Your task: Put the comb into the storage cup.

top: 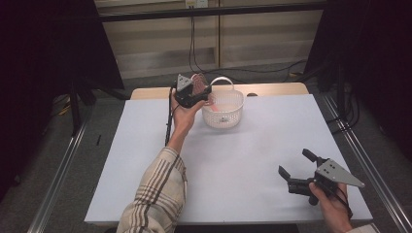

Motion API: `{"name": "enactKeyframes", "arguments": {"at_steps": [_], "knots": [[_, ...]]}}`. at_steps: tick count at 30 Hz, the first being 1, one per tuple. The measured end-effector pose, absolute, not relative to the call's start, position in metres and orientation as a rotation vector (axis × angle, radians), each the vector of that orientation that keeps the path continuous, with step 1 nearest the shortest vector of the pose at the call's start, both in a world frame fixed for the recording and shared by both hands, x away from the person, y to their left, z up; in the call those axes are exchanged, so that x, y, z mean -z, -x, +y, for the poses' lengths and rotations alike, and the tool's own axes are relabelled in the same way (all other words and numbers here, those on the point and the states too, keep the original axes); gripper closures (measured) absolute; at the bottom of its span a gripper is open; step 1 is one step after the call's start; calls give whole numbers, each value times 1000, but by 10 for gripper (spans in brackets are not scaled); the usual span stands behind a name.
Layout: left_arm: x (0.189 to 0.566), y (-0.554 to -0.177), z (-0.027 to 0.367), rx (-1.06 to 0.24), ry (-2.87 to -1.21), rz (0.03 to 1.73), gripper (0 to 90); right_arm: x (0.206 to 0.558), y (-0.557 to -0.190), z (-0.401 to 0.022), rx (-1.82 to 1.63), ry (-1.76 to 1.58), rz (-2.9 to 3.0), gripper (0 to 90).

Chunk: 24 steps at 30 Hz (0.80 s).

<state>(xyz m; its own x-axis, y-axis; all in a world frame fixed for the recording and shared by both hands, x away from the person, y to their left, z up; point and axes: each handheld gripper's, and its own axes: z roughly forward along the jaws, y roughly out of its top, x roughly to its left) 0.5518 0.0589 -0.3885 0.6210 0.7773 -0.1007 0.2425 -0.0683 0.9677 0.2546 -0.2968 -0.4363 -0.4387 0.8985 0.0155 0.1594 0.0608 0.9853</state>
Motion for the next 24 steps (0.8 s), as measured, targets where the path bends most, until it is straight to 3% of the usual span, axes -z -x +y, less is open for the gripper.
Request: {"name": "enactKeyframes", "arguments": {"at_steps": [24], "knots": [[397, -559, 62, -555, -1618, 887, 404, 437, -255, -297, -1435, -1071, 1688, 0]]}}
